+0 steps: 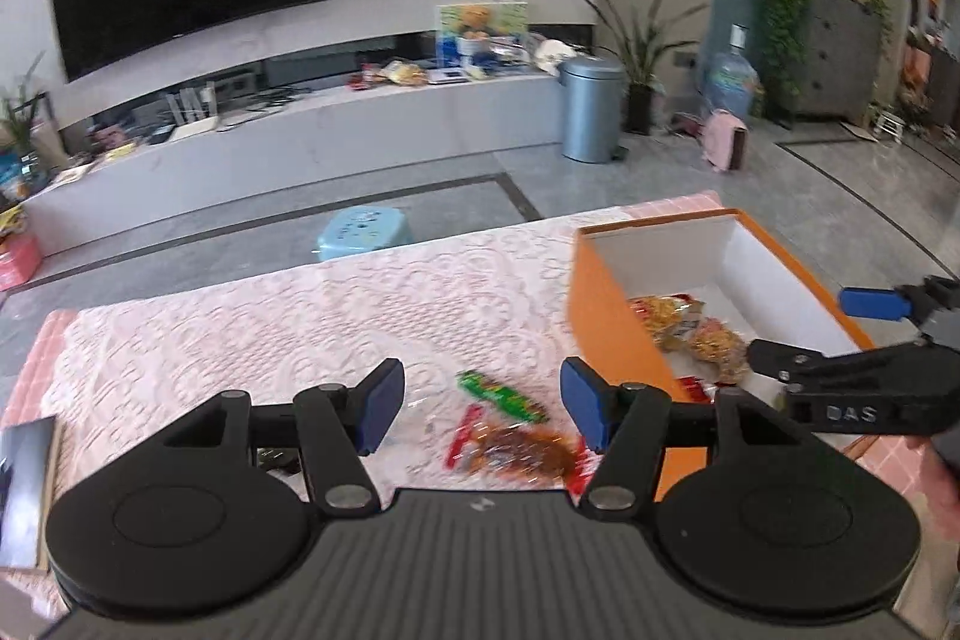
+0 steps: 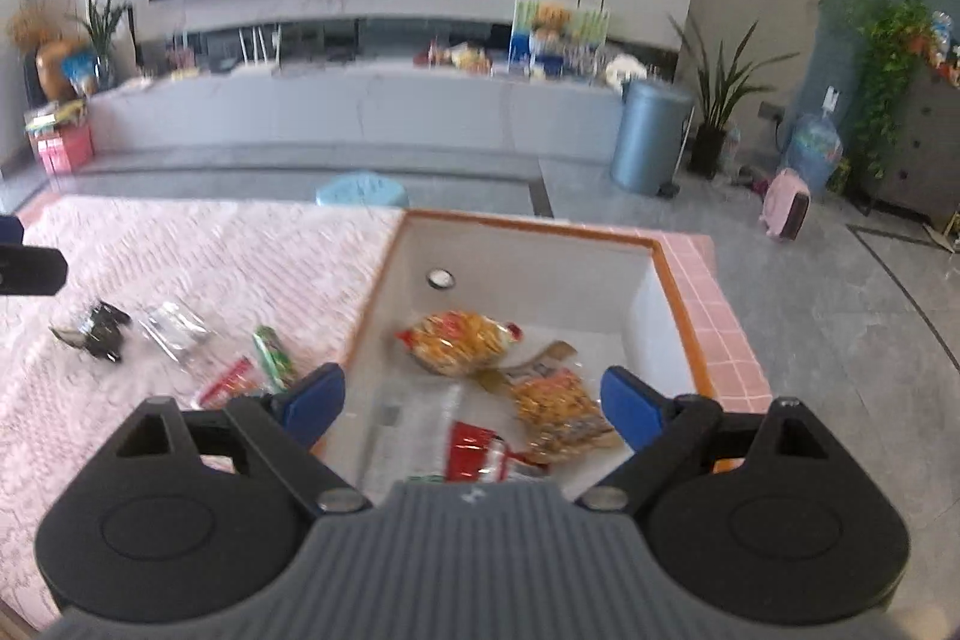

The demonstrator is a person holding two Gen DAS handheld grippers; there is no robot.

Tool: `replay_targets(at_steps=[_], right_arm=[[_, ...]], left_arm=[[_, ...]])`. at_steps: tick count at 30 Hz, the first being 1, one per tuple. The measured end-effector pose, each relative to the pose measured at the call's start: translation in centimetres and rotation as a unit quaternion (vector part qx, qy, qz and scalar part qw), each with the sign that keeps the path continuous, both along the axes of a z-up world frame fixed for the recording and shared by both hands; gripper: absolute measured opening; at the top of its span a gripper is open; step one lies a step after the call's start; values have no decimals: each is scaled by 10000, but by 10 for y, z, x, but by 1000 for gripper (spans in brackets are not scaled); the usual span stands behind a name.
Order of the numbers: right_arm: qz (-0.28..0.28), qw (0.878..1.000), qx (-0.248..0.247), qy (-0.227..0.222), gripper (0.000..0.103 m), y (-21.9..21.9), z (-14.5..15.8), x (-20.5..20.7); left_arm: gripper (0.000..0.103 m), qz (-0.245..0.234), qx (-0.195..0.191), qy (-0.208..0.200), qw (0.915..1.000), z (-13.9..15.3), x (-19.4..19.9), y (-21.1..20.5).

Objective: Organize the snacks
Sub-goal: 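Move both tools back from the box to the remaining snacks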

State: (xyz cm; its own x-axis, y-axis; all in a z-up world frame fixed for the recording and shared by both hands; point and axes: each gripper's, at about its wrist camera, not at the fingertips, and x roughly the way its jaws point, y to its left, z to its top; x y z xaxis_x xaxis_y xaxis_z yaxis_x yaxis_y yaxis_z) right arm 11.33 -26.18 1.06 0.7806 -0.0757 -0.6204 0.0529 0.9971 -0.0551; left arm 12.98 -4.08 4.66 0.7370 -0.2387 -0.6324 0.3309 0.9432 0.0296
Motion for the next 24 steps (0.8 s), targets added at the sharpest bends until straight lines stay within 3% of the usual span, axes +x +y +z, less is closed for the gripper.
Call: replay_targets(at_steps=[13, 21, 24], right_arm=[[171, 9968, 302, -721, 90, 93, -7, -51], [70, 9961, 622, -627, 89, 123, -36, -54], [146, 9965, 599, -555, 83, 132, -49, -54]], left_arm=[[71, 662, -365, -115, 9971, -29, -25, 69], [71, 959, -384, 298, 9942, -62, -28, 99], [71, 1000, -393, 464, 9931, -72, -22, 105]])
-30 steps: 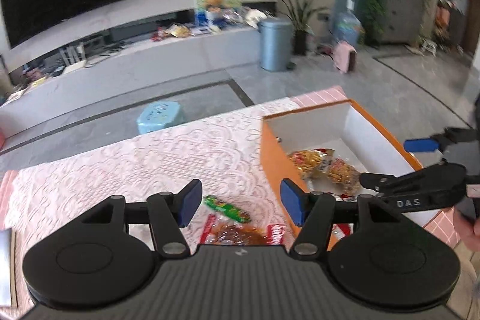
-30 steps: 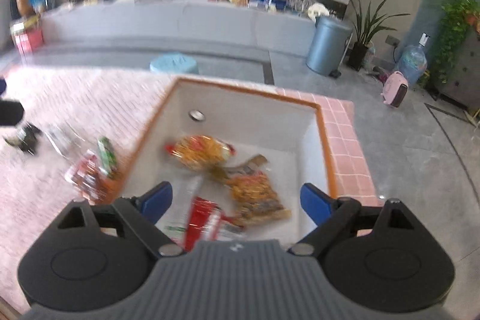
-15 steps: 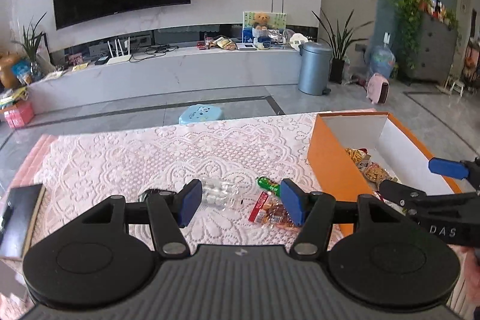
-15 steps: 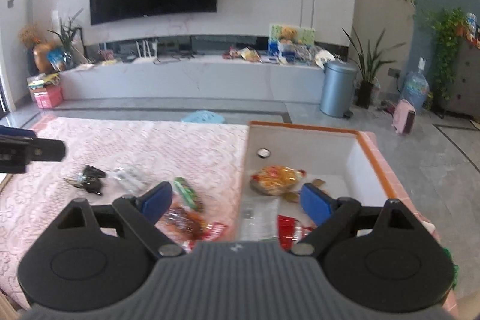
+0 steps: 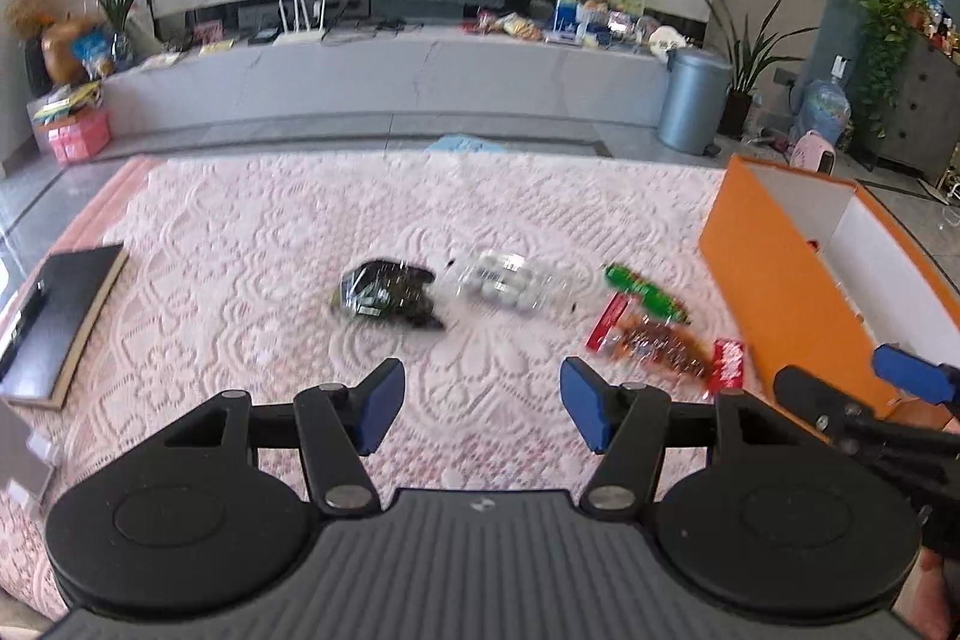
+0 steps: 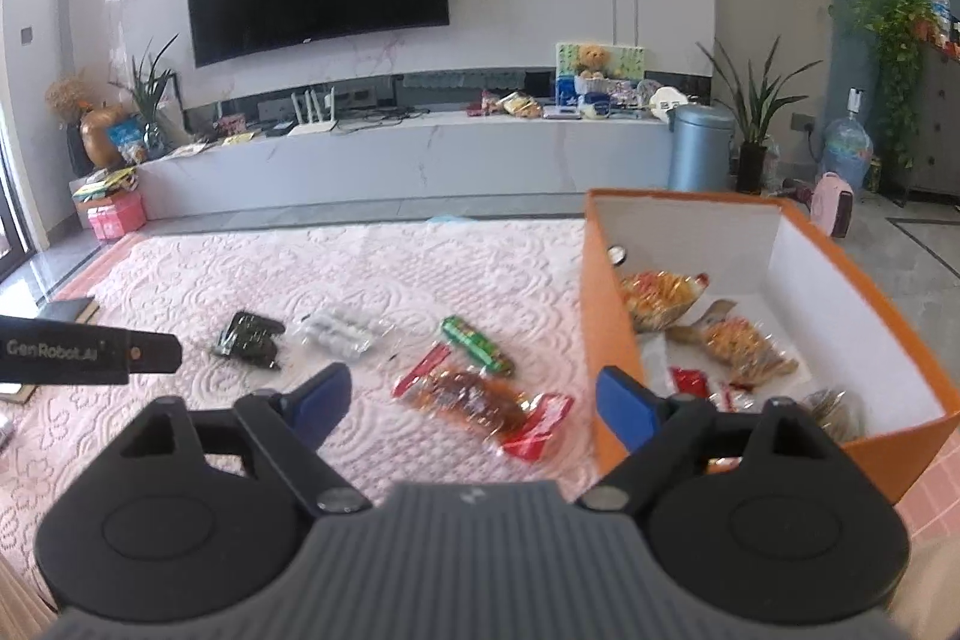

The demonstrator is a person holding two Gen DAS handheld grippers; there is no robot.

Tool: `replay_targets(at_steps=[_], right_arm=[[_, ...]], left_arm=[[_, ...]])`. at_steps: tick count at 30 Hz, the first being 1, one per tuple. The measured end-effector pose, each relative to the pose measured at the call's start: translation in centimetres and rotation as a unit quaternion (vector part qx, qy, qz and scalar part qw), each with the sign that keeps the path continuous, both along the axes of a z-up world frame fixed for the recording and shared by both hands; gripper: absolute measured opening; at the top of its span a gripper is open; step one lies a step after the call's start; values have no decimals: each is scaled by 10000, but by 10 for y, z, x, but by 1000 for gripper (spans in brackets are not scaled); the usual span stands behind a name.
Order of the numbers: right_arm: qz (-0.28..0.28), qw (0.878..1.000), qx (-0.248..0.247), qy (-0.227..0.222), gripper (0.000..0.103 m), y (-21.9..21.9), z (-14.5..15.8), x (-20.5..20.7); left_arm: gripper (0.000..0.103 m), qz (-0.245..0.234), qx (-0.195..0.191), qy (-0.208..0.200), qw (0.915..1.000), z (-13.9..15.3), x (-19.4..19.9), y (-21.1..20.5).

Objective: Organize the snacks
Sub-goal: 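Move both tools back from the box to the remaining snacks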

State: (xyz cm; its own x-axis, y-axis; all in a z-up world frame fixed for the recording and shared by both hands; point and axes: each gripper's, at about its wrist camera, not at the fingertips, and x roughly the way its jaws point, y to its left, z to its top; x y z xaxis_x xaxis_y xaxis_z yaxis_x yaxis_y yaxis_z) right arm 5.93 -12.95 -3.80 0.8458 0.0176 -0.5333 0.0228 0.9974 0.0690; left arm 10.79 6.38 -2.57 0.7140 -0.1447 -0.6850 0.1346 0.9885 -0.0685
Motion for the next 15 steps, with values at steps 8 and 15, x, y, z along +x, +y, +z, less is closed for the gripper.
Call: replay_targets(at_steps=[8, 15], right_arm=[[339, 9978, -323, 469, 75, 24, -32, 26], [598, 9946, -686, 505, 75, 38, -41, 76]], left_arm=[[71, 39, -23, 188, 9998, -17, 21, 10], [71, 180, 160, 108, 9997, -17, 60, 16]])
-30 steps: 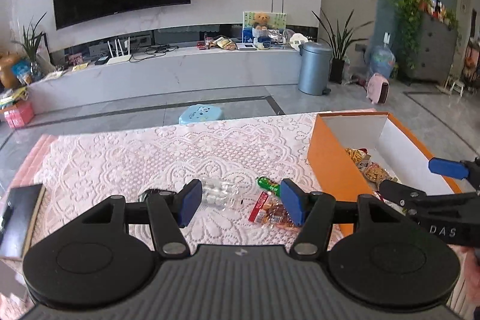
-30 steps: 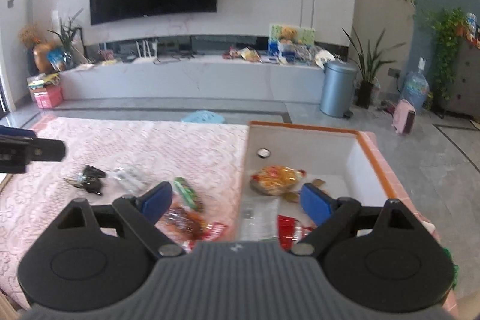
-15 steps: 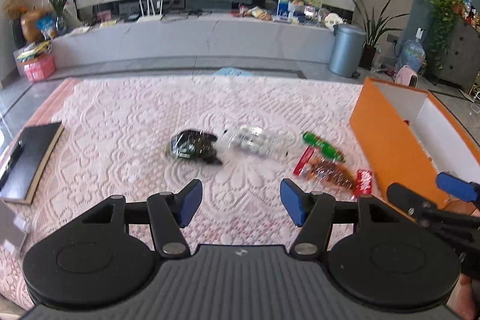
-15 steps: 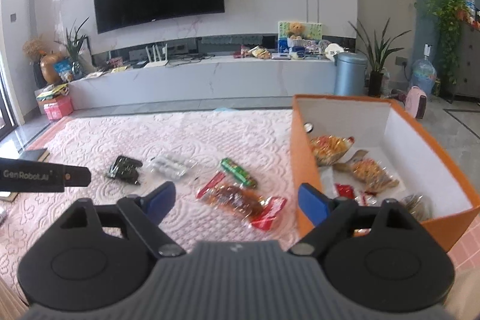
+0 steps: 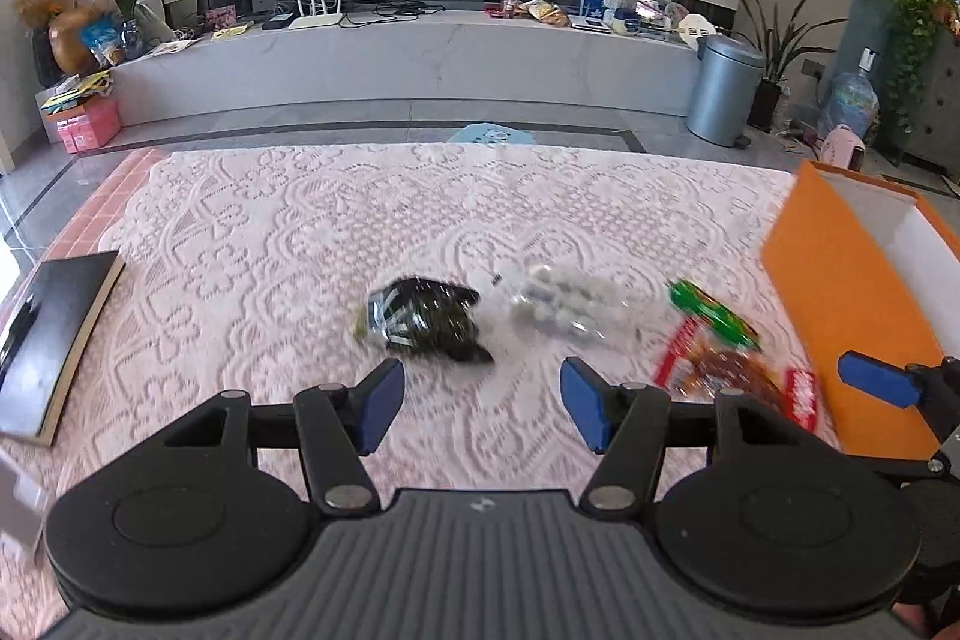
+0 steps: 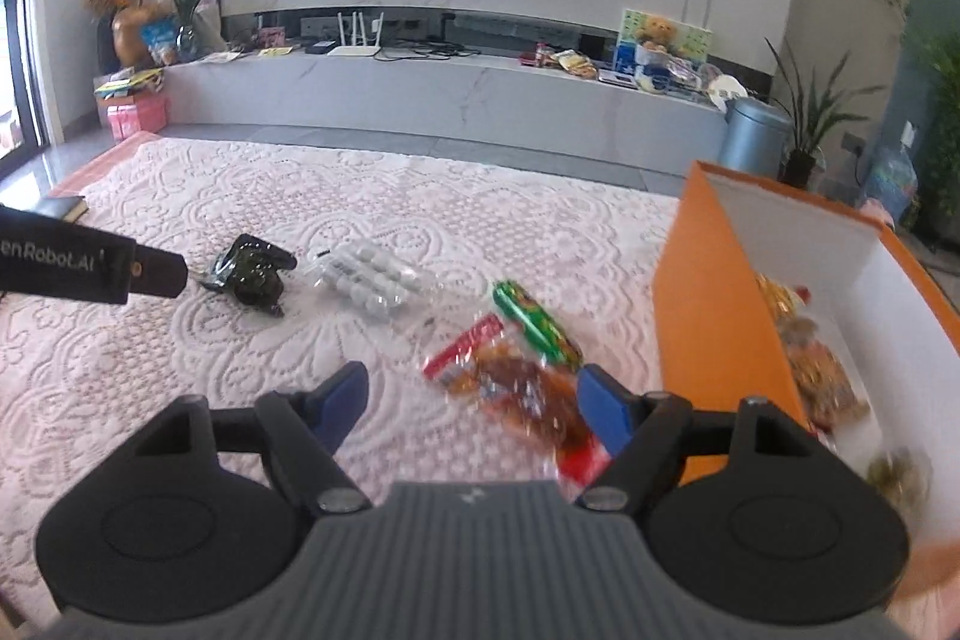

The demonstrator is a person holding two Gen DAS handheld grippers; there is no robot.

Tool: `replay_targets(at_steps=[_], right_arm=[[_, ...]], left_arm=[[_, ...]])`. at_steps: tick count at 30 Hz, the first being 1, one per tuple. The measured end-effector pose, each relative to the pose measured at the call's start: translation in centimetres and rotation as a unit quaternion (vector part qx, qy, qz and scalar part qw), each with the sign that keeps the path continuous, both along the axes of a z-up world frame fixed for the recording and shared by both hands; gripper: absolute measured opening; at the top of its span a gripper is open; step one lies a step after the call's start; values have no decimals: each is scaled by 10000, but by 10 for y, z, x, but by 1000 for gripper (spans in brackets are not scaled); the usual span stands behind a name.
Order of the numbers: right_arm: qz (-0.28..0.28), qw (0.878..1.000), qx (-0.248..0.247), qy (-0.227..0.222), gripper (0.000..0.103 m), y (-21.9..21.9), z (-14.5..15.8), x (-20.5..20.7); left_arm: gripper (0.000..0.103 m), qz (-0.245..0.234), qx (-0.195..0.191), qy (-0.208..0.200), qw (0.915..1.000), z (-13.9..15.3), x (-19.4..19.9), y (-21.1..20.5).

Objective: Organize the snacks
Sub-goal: 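Move both tools back from the box to the remaining snacks, then grasp the black seaweed pack with the left tool while the right tool grasps the red-labelled meat snack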

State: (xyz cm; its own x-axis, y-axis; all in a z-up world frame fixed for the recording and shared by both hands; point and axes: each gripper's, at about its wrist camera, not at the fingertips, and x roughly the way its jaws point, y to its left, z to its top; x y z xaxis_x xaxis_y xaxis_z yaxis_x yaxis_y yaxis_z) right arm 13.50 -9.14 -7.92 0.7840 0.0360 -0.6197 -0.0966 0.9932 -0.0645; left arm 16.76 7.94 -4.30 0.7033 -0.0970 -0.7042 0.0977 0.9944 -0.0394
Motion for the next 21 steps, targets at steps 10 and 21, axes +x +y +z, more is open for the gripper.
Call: replay_targets(at_steps=[10, 21], right_arm=[[38, 9994, -271, 213, 71, 4, -31, 56], [-104, 9978, -37, 653, 74, -4, -62, 73]], left_arm=[[65, -175, 327, 361, 9987, -42, 74, 2], [70, -31, 274, 493, 9984, -78, 97, 1]])
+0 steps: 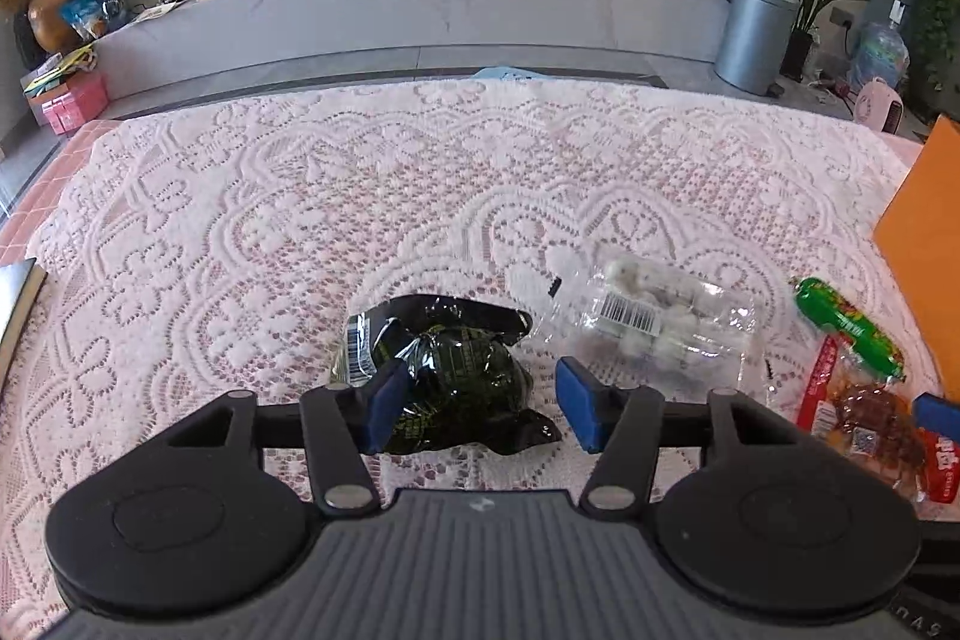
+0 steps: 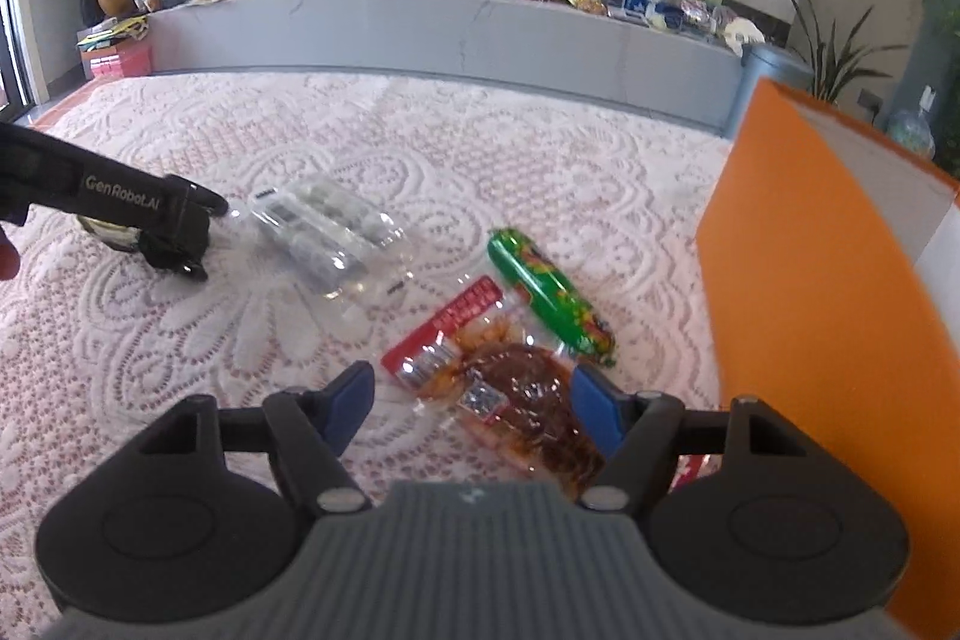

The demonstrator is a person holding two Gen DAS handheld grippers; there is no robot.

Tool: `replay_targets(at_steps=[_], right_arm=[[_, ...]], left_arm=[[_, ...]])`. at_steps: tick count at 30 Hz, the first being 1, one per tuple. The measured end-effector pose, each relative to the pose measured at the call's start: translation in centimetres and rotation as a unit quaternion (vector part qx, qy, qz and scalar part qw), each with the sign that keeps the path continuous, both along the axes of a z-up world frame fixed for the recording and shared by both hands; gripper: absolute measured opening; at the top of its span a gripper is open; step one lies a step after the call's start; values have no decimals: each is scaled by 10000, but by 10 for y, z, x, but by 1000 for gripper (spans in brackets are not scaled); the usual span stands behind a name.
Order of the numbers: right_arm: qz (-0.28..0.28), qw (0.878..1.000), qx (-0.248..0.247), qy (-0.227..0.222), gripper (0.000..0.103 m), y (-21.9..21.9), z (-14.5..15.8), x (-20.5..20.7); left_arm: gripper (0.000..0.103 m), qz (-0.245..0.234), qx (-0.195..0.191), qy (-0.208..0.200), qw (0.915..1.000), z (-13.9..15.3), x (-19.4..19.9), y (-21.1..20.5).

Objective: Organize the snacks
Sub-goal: 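Grasp the black seaweed pack with the left tool while the right tool grasps the red-labelled meat snack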

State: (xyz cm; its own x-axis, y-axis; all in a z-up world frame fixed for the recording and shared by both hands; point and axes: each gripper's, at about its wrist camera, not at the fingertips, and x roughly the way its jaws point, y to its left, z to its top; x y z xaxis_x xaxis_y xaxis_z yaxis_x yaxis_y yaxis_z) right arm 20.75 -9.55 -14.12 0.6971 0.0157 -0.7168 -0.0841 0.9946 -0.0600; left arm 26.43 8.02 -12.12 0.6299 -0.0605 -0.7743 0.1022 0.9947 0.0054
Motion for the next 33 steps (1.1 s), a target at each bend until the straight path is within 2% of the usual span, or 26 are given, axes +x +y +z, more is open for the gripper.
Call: replay_targets(at_steps=[2, 6, 9, 13, 15, 17, 20, 23, 27, 28, 33], right_arm=[[-92, 10000, -37, 3, 81, -2, -3, 2], [-261, 9996, 78, 81, 81, -11, -9, 10], [-252, 9991, 201, 277, 94, -16, -16, 17], [-267, 9987, 277, 347, 95, -19, -20, 22], [-243, 9987, 295, 346, 88, -18, -19, 21], [-197, 9991, 240, 304, 69, -16, -16, 18], [-141, 9993, 167, 300, 56, -13, -12, 15], [-87, 9994, 122, 303, 48, -10, -10, 12], [41, 9996, 71, 256, 43, -6, -7, 7], [52, 9997, 43, 225, 34, -5, -6, 6], [183, 9997, -21, 135, 32, 1, -2, -1]], left_arm=[[71, 48, 69, -2, 10000, -4, 1, -2], [72, 195, 21, 84, 9998, -9, 6, 1], [75, 217, 72, 61, 9997, -11, 7, 2], [72, 130, 168, 8, 9998, -11, 6, -1], [71, 121, 173, 2, 9998, -11, 6, -1], [69, 155, 124, 13, 9998, -10, 6, 1], [67, 241, -12, 38, 9997, -7, 7, 9], [64, 340, -105, -2, 9994, -2, 6, 13], [63, 341, -188, -141, 9991, 8, 1, 13], [62, 347, -228, -166, 9990, 11, -1, 14], [62, 299, -534, -73, 9981, 20, -13, 15]])
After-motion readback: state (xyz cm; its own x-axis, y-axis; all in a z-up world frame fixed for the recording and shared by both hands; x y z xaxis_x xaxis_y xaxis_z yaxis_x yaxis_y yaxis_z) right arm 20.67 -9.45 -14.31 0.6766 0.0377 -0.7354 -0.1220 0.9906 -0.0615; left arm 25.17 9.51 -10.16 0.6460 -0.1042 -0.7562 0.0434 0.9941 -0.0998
